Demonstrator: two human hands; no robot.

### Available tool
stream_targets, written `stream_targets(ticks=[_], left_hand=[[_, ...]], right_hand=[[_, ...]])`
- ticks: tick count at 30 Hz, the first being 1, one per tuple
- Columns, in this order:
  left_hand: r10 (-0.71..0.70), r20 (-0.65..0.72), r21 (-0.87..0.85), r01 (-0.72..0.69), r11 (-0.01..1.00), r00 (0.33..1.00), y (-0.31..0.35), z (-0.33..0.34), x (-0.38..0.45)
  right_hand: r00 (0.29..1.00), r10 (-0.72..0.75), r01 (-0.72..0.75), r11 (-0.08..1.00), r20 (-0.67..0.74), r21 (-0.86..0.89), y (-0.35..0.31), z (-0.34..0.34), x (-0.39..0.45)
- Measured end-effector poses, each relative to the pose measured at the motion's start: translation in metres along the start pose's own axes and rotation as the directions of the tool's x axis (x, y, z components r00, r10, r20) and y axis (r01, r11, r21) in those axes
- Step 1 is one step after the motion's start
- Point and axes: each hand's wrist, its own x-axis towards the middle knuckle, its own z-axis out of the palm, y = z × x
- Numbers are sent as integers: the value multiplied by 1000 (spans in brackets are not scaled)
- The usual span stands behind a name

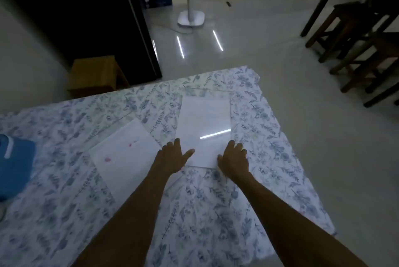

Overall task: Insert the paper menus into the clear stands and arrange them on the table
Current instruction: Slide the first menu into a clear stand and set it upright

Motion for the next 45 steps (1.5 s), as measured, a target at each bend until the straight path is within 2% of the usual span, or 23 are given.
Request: stream_targets(ticks=[6,9,13,17,25,30,33,39,45], left_hand=[[-58,-15,-84,56,995,998,15,6,7],[-102,14,-174,103,979,995,8,0,10],[-115,19,-231,116,966,993,-4,-13,-1],[-86,-27,-286,75,955,996,-14,-29,-25],[36,112,-234,-9,972,993,-34,-51,-93],[57,98,-301,-25,953,994,-35,-65,-132],[53,80,-386,-18,922,995,-31,-73,-144],[60,67,-524,-15,851,996,-13,-104,-153],[19,-19,-546,-26,837,1000,4,-137,-124]], right_hand=[[989,127,-141,968,78,209,-8,3,11],[969,206,-241,910,134,336,-9,-1,12],[954,239,-293,866,179,406,-4,-9,2],[964,220,-262,868,146,421,-4,-23,-20],[972,220,-236,864,88,445,-2,-50,-95],[970,235,-238,841,69,485,1,-74,-127],[959,281,-251,755,48,606,-3,-100,-147],[965,261,-163,537,21,828,-12,-135,-144],[972,231,-81,510,-45,857,-37,-161,-107]])
